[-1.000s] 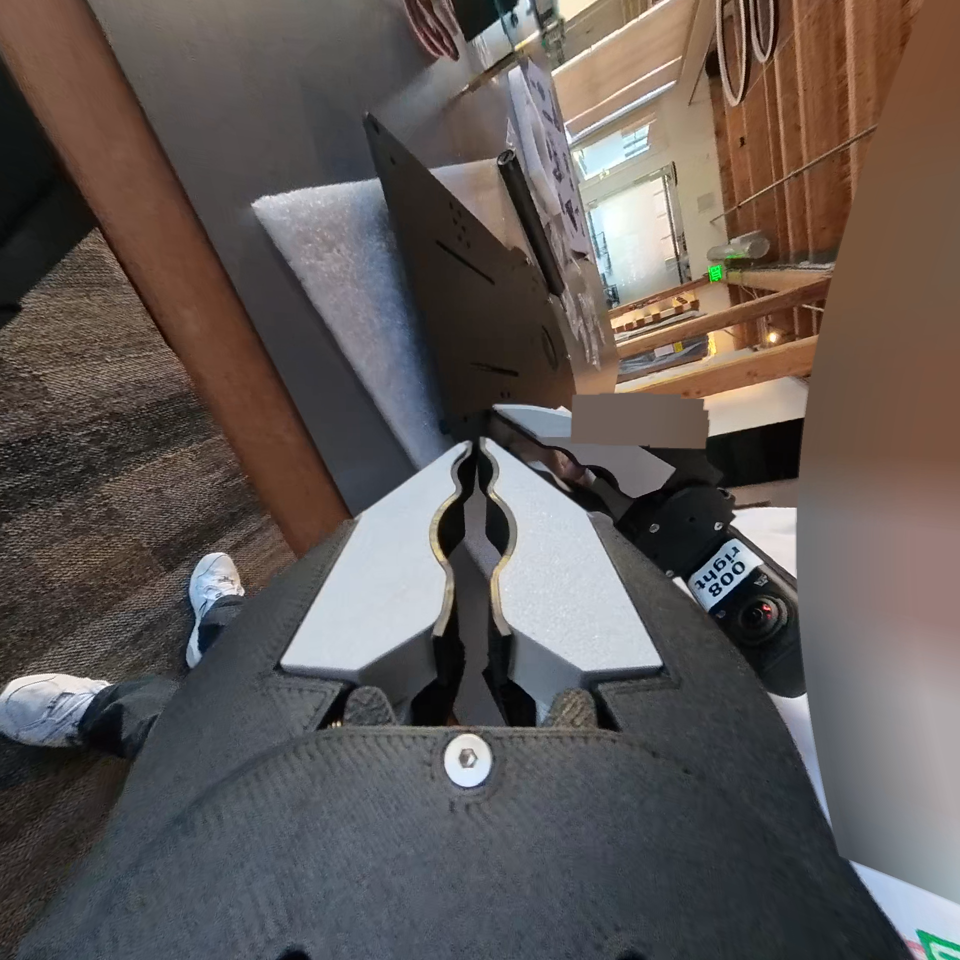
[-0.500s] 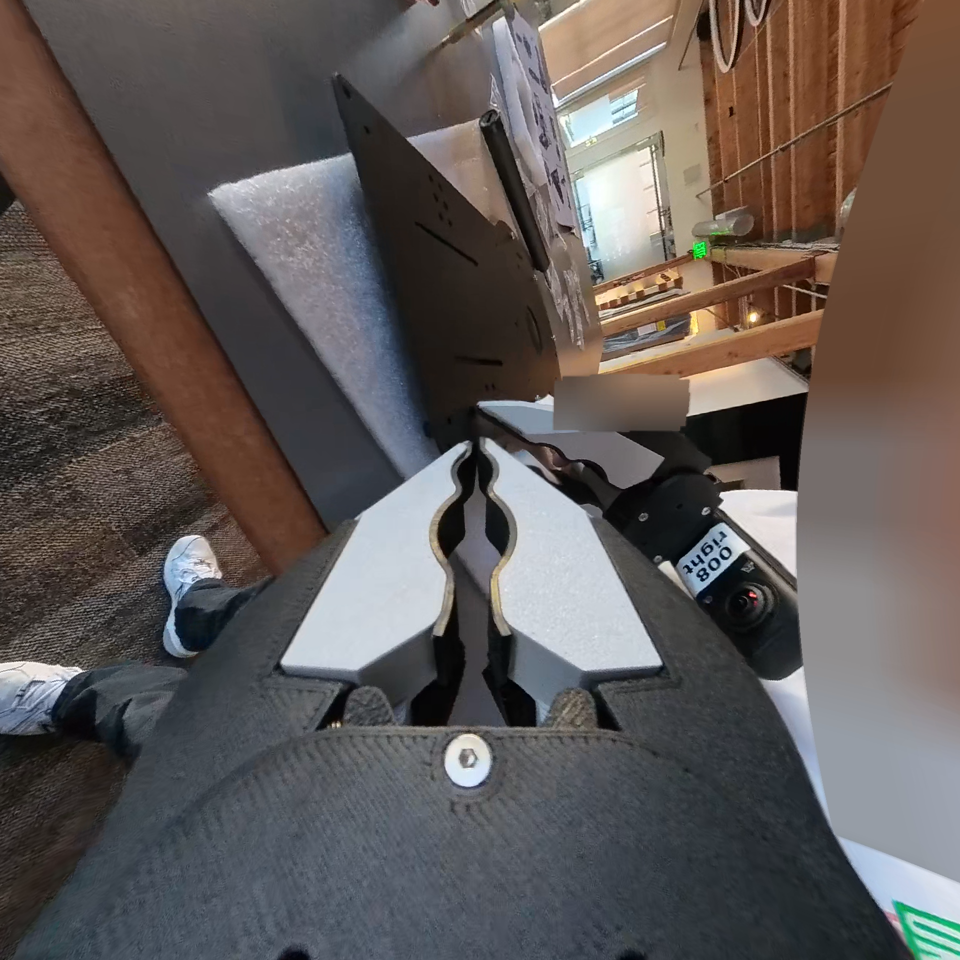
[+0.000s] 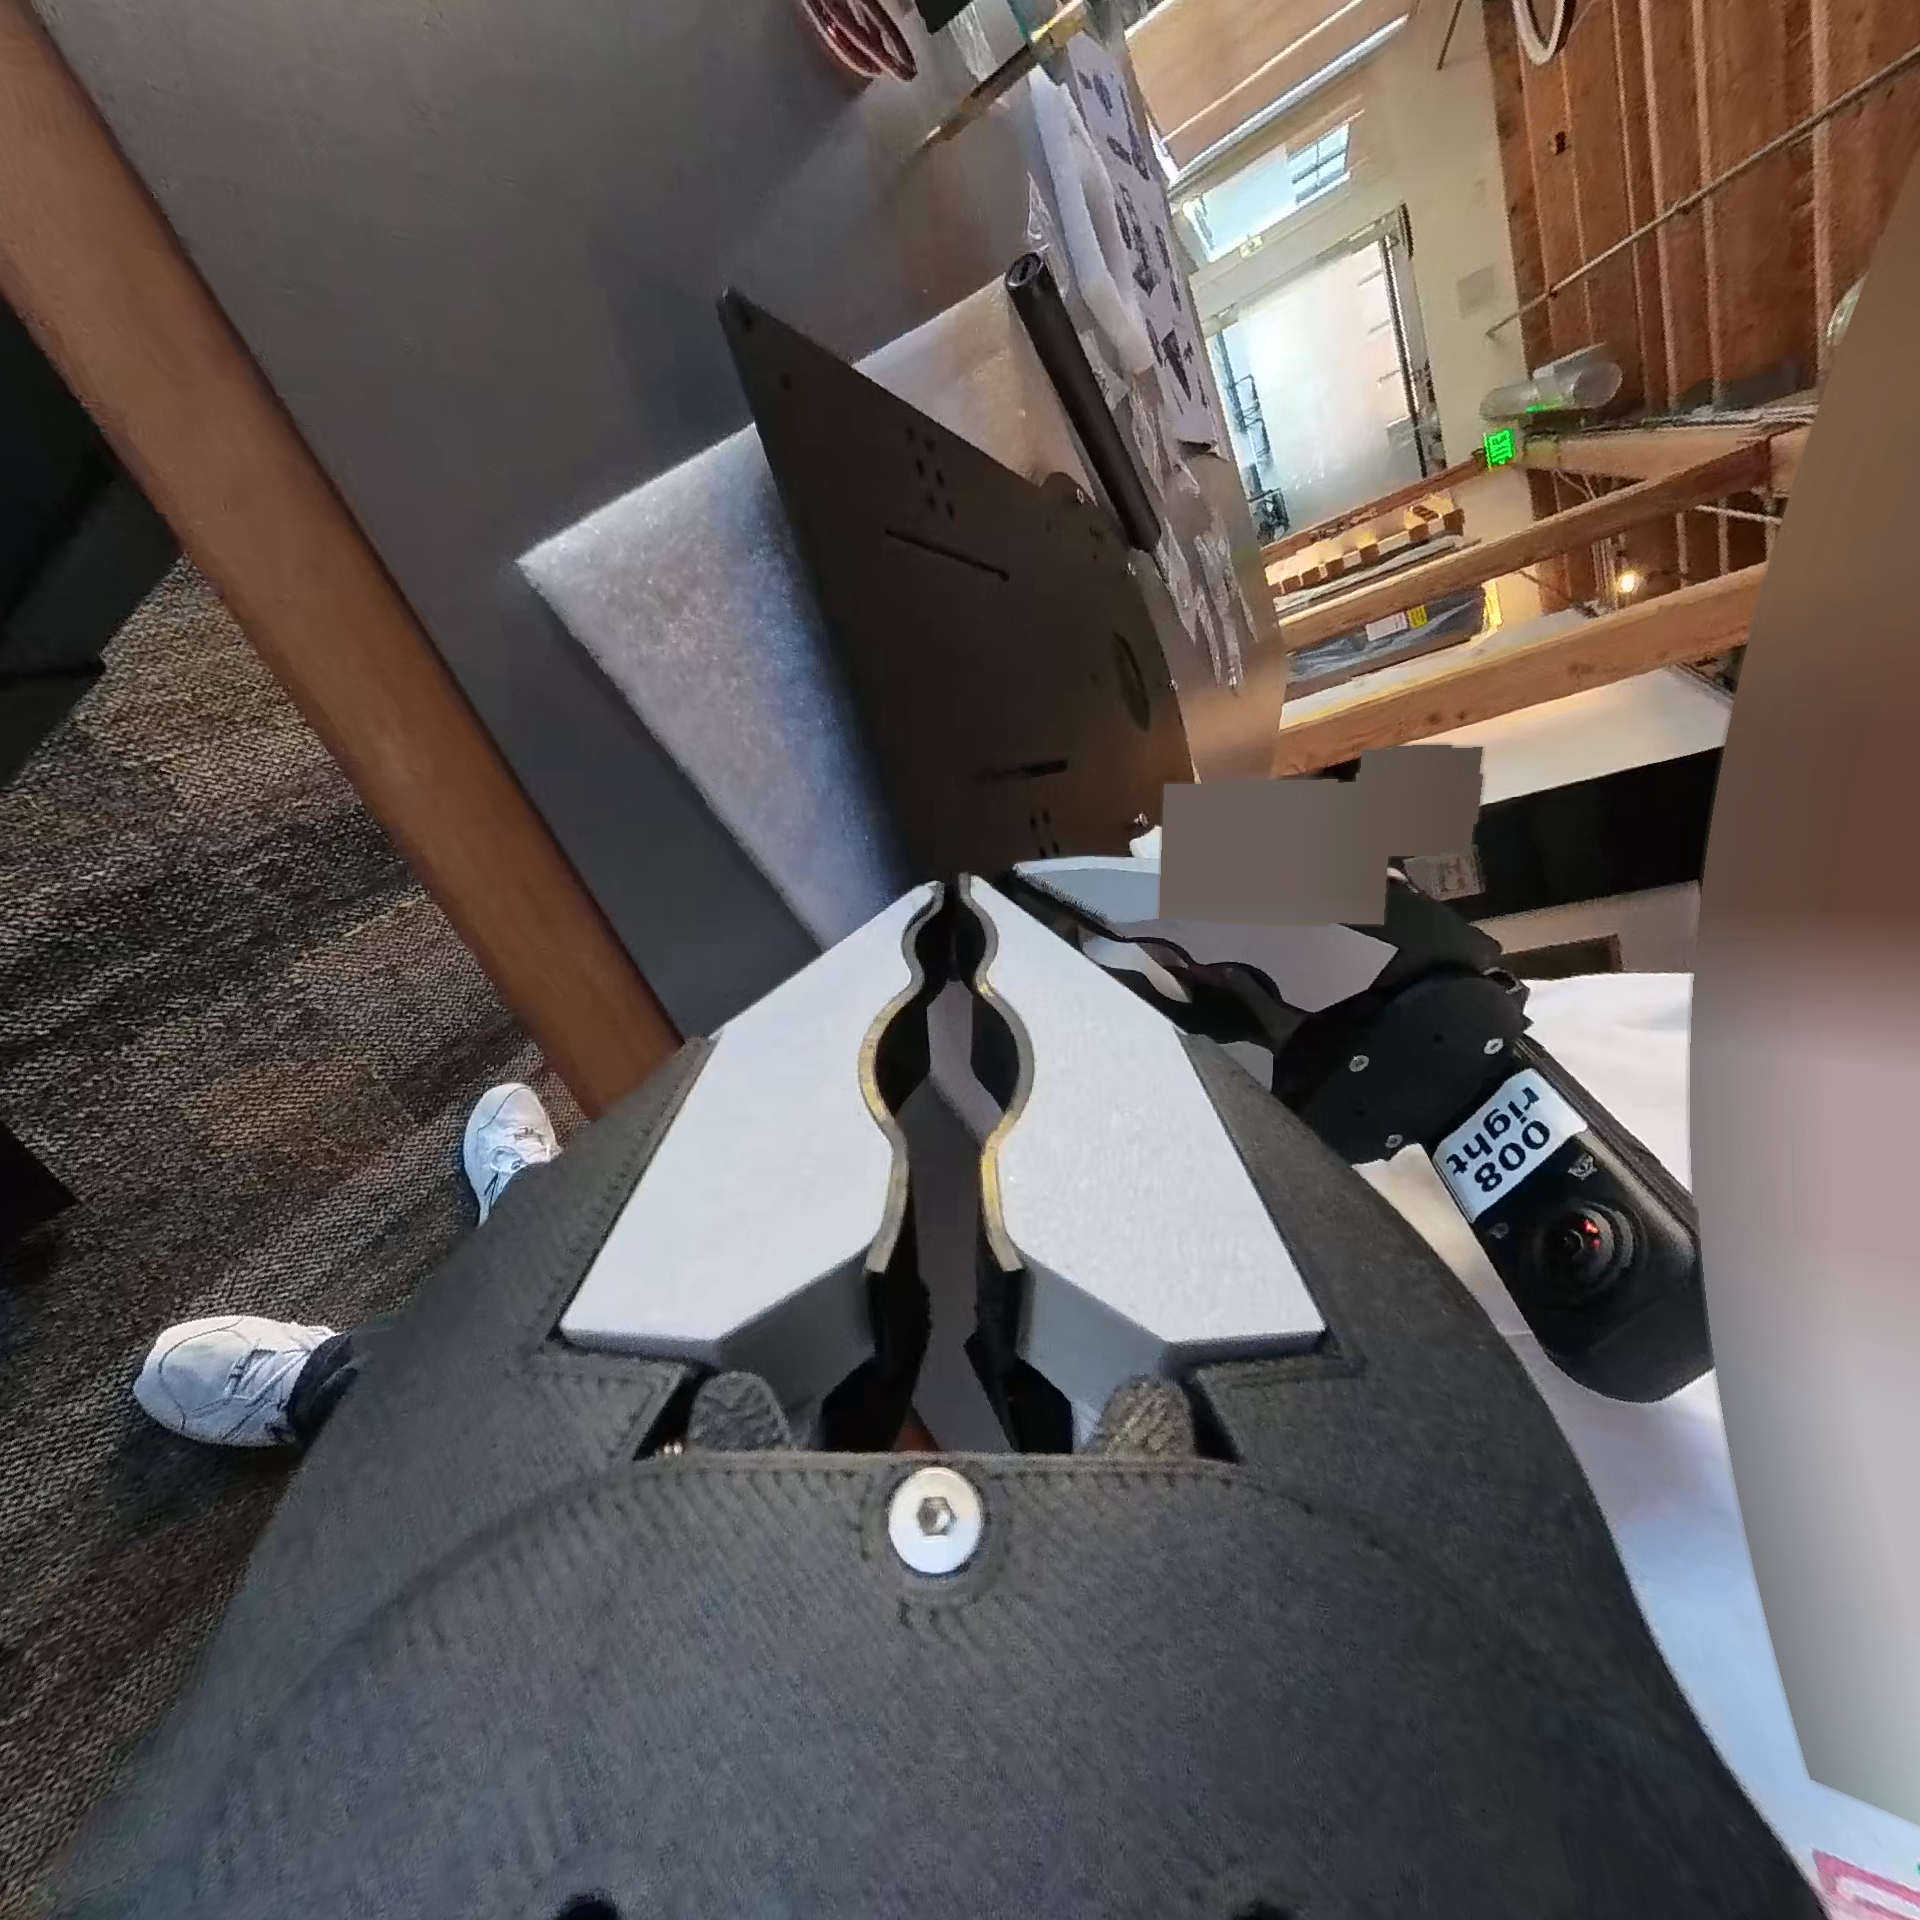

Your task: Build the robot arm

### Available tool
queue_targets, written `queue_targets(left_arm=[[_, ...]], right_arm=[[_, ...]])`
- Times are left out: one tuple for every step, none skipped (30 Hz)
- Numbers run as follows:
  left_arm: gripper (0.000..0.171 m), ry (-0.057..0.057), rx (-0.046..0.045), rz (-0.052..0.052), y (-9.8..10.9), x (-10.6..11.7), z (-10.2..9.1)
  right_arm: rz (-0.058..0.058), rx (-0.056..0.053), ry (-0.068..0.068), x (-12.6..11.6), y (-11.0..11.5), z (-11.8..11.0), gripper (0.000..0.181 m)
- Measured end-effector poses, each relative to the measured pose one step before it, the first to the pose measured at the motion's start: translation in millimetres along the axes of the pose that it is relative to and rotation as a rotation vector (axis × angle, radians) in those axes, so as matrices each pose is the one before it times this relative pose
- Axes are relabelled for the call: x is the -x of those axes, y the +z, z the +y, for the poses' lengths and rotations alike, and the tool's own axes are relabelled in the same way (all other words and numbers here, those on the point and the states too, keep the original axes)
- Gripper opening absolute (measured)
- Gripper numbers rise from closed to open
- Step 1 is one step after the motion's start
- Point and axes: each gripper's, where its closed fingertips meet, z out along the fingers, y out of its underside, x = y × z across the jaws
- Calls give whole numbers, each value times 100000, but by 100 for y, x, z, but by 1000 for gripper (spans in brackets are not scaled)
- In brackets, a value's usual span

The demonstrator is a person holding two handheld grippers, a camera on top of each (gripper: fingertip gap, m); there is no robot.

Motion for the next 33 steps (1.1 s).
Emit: queue_targets(left_arm=[[0, 87, 294, -51, 1, 9, 11], [0, 195, 221, -95, 8, 3, 15], [0, 255, 320, -113, -2, 1, 24], [0, 253, 68, -438, -40, 40, -27], [0, 185, -234, -695, -71, 77, -67], [1, -165, -340, -532, -108, 54, -93], [4, -455, -439, -200, -133, 10, -127], [5, -512, 91, -189, -121, 42, -71], [8, -777, 1470, -601, -72, 139, 81], [10, -1098, 2780, -450, 7, 172, 245], [10, -1474, 3391, 1010, 75, 10, 316], [7, -2195, 3401, 3077, 82, -245, 300], [8, -2537, 2620, 3726, 44, -269, 150], [7, -1999, 1971, 2709, -4, -68, 15], [6, -2044, 2331, 1521, -12, 189, 65], [4, -2174, 2596, 1296, 10, 245, 119], [2, -1894, 2022, 2371, 41, 14, 68], [1, -1776, 1560, 2513, 41, -117, 25], [0, -577, 1549, 603, 16, 16, 33], [0, 370, 1560, -372, -9, 46, 28], [0, -237, 1359, 211, 23, -18, 40], [1, -456, 1079, 617, 2, -52, 22], [3, -308, 914, 792, -19, -71, 11], [6, -526, 694, 994, -16, -124, -11], [9, -378, 550, 703, 6, -120, -21], [9, 163, 497, -162, 40, -21, -24], [7, 522, 357, -995, 57, 83, -12], [6, 707, 542, -1257, 119, 76, 41], [5, 802, 990, -1158, 156, 34, 124], [3, 868, 984, -1314, 125, 65, 126], [3, 965, 637, -1219, 79, 75, 80], [3, 639, 321, -558, 23, 26, 33], [2, -27, 158, 183, -7, 8, -1]], right_arm=[[-35, -24, -110, 14, 16, -2, 7], [-93, 13, -128, 17, 26, -3, 7], [-67, 16, 7, 4, 6, 5, 7], [9, 20, -55, -2, 16, 2, 7], [88, 2, -152, 10, 17, -6, 7], [79, 10, -152, 2, 6, -1, 7], [72, -63, -67, 1, 7, -16, 7], [47, -38, -35, -1, 7, -1, 7], [57, -9, -74, -4, 10, -5, 7], [54, -43, -36, 4, 0, -5, 7], [16, -27, 8, 0, 14, 4, 7], [-8, -25, 35, 5, 7, -12, 7], [5, -45, 14, -8, 5, 5, 7], [55, -20, -23, 6, 4, -10, 7], [72, -15, -112, -4, -2, -1, 7], [63, -27, -89, 1, 4, -11, 7], [41, -20, -40, -1, 6, 2, 7], [68, 12, -41, -5, 4, 6, 7], [19, -164, -7, 7, -8, -21, 7], [54, 70, -206, 1, 2, 7, 7], [84, -21, -55, -6, 11, -7, 7], [9, -30, 14, -8, -2, -9, 7], [56, 1, -64, -5, 4, 5, 7], [60, 19, -95, 1, 1, -4, 7], [-2, 26, -41, -3, -2, 4, 7], [-39, -3, 48, -5, 3, -2, 7], [-1, 10, -20, -5, 12, -4, 7], [48, 6, -82, 1, -3, 2, 7], [79, -6, -109, -3, 3, -8, 7], [28, -14, -34, -2, -12, 3, 7], [-5, 16, -8, 0, -1, 2, 7], [40, 13, -51, 0, 9, -2, 7], [52, 28, -90, -4, 8, 0, 7]])
